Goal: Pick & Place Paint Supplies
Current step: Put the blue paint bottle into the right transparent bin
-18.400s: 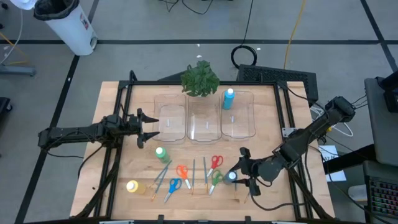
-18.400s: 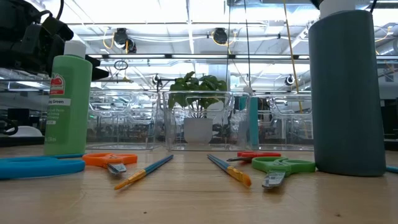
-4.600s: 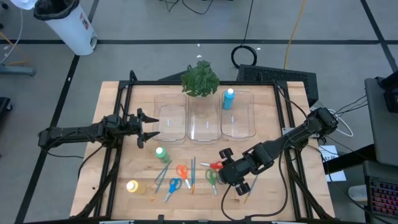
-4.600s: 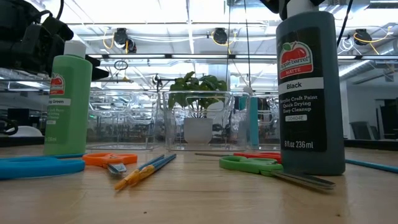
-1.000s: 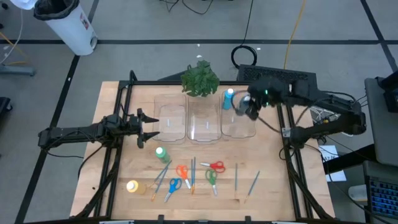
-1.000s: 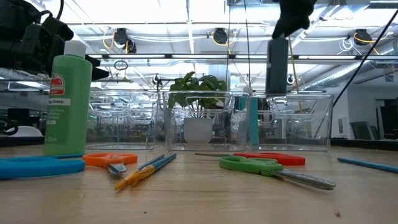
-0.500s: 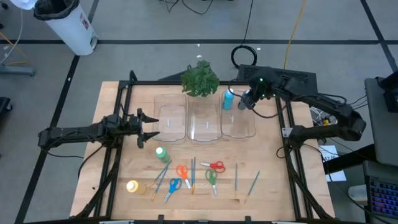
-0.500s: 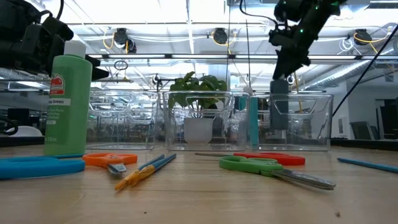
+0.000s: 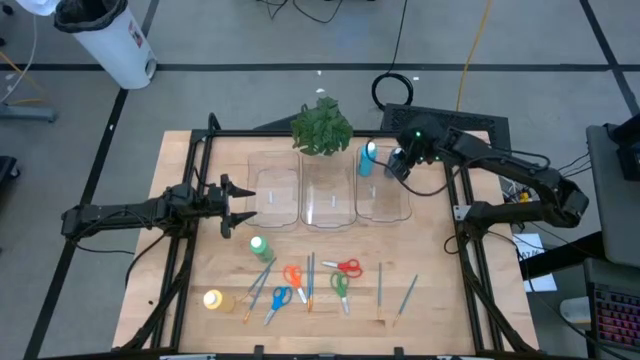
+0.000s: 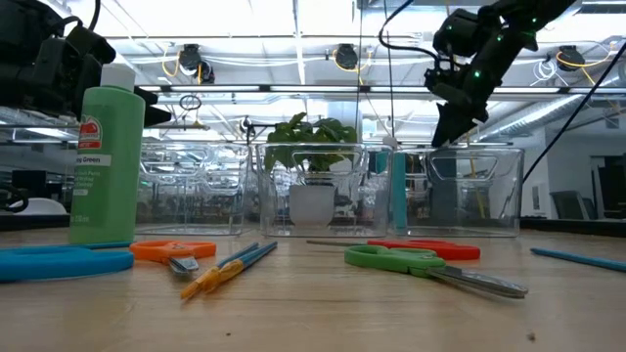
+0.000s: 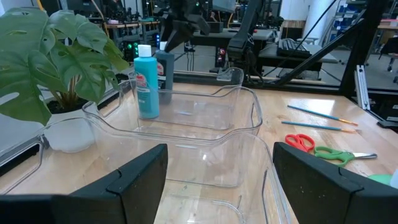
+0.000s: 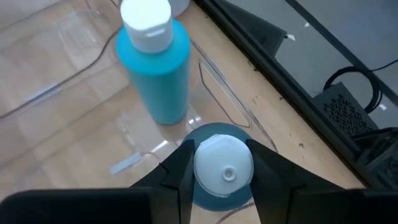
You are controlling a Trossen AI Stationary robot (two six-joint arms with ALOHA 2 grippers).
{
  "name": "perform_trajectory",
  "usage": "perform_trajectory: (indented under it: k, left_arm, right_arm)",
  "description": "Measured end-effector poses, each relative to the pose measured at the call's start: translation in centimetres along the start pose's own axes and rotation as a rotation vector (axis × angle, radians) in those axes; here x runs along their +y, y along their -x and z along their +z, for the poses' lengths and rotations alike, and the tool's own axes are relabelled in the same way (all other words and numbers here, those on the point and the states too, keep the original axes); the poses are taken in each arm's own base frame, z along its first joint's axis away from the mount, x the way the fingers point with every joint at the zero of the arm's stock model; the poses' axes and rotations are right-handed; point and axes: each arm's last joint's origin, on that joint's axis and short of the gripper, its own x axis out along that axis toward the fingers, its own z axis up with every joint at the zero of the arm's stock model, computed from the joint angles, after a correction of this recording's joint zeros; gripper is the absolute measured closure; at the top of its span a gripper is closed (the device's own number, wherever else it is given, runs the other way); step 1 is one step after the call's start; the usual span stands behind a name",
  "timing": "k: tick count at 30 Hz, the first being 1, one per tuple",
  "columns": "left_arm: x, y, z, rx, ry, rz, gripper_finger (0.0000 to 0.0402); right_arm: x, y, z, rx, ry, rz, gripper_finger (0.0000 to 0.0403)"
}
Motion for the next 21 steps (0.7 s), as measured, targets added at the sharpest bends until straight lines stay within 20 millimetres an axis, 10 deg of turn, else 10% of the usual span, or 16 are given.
perform_trajectory:
  k: [21]
  left_arm:
    - [0.0, 0.0, 0.0, 0.0, 0.0, 0.0, 0.0107]
  right_arm:
    - [-0.1, 1.2, -0.1, -0.147, 0.062, -0.037, 0.0188]
